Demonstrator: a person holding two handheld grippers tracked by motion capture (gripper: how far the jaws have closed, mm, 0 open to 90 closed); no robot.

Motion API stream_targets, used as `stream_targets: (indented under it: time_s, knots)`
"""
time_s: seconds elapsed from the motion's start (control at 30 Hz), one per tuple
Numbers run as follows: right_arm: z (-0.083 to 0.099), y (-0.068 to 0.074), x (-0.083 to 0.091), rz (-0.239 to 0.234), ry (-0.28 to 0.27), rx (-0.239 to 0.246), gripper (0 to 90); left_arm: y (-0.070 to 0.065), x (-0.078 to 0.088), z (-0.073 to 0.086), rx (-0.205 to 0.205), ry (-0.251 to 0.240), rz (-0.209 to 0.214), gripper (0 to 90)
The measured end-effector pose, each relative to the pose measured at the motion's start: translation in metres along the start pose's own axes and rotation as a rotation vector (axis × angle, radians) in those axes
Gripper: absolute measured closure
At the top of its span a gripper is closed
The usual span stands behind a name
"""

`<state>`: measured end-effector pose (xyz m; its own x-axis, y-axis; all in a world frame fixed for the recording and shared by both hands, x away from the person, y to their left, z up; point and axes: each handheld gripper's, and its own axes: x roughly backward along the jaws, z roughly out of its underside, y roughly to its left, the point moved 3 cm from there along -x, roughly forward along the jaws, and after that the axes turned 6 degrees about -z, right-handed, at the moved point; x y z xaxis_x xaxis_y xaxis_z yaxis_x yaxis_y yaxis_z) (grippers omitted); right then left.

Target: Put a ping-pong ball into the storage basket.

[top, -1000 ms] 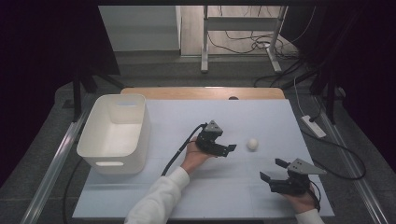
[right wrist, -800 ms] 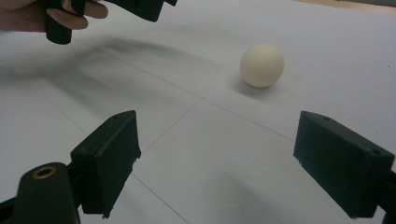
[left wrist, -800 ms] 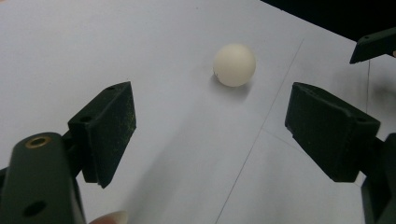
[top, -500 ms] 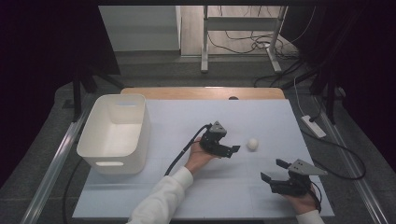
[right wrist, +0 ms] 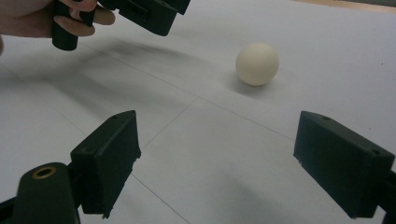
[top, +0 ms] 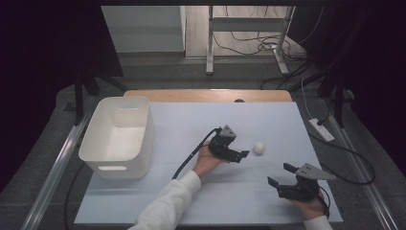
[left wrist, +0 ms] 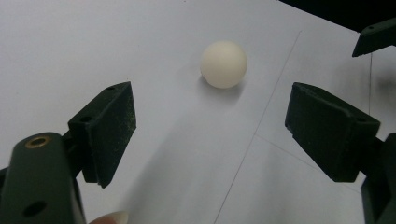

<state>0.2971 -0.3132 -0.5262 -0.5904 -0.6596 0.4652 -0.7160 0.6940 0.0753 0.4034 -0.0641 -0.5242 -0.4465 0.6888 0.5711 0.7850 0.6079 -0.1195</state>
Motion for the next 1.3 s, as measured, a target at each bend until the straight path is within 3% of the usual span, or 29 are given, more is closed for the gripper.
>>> stream_targets:
  time_s: [0.8,1.3]
  knots:
    - [0.0,0.0,0.001,0.005,-0.004,-0.003,14.4,-0.005,-0.018,-0.002,-0.012,0.027,0.012,17.0]
    - [0.001,-0.002,0.001,0.005,-0.007,-0.009,14.4,-0.011,-0.031,-0.007,-0.042,0.044,0.02,17.0]
